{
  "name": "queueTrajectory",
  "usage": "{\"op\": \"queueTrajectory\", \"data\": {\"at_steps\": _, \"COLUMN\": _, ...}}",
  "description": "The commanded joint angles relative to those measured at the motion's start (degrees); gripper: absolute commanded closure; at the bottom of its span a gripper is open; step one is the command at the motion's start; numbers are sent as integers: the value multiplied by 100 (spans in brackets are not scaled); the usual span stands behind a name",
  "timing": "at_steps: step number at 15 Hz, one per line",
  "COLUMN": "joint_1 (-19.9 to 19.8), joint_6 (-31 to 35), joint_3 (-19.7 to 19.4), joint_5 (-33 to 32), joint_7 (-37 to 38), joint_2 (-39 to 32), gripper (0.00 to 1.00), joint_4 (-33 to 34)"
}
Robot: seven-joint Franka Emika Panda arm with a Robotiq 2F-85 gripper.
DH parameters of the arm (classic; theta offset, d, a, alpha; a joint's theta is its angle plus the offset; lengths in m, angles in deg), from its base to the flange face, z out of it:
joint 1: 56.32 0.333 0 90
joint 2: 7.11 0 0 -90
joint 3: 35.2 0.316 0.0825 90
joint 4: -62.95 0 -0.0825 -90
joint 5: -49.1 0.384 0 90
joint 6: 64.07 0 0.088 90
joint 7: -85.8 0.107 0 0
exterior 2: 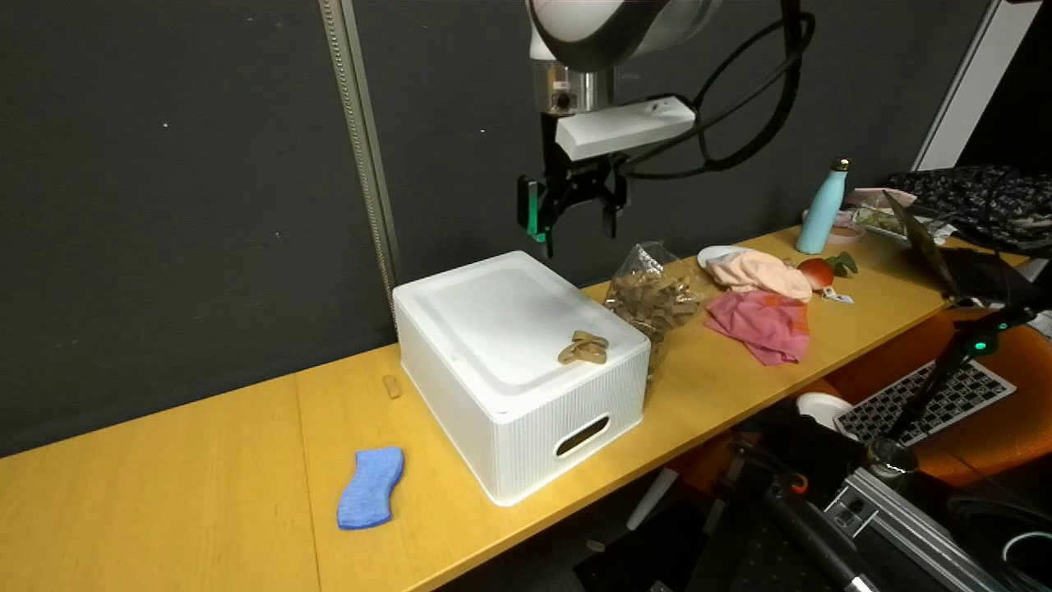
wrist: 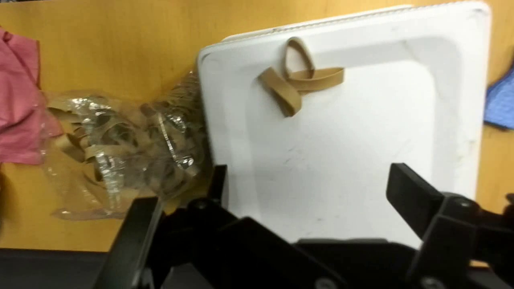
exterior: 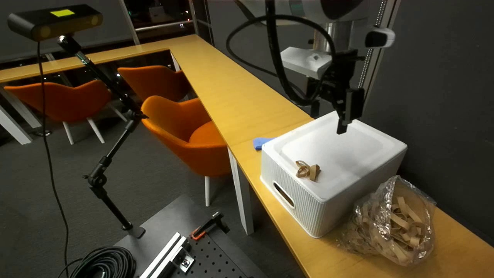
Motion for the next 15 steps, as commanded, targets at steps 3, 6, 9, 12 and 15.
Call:
{"op": "queueTrajectory", "data": {"at_steps": 3, "joint_1": 114, "joint_6": 152, "joint_3": 273, "joint_5": 357, "joint_7": -322, "joint_2": -37, "gripper": 0, "joint_4": -385}}
{"op": "queueTrajectory", "data": {"at_steps": 6, "joint_1": 169, "joint_6": 258, "joint_3": 268, "joint_5": 239, "joint_7": -234, "joint_2": -195, "gripper": 0, "joint_4": -544}}
{"op": "queueTrajectory", "data": {"at_steps": 9, "joint_1": 171, "joint_6": 354, "joint_3": 235, "joint_5": 222, "joint_7": -228, "joint_2": -373, "gripper": 0, "joint_4": -599}}
{"op": "queueTrajectory", "data": {"at_steps": 12, "joint_1": 179, "joint_6": 441, "joint_3": 175, "joint_5": 142, "joint_7": -158, "joint_2": -473, "gripper": 0, "joint_4": -691}}
{"op": "queueTrajectory", "data": {"at_steps": 15, "joint_1": 186, "joint_6": 591, "joint_3": 115, "joint_5": 69, "joint_7": -148, "joint_2": -560, "gripper": 0, "joint_4": -758}}
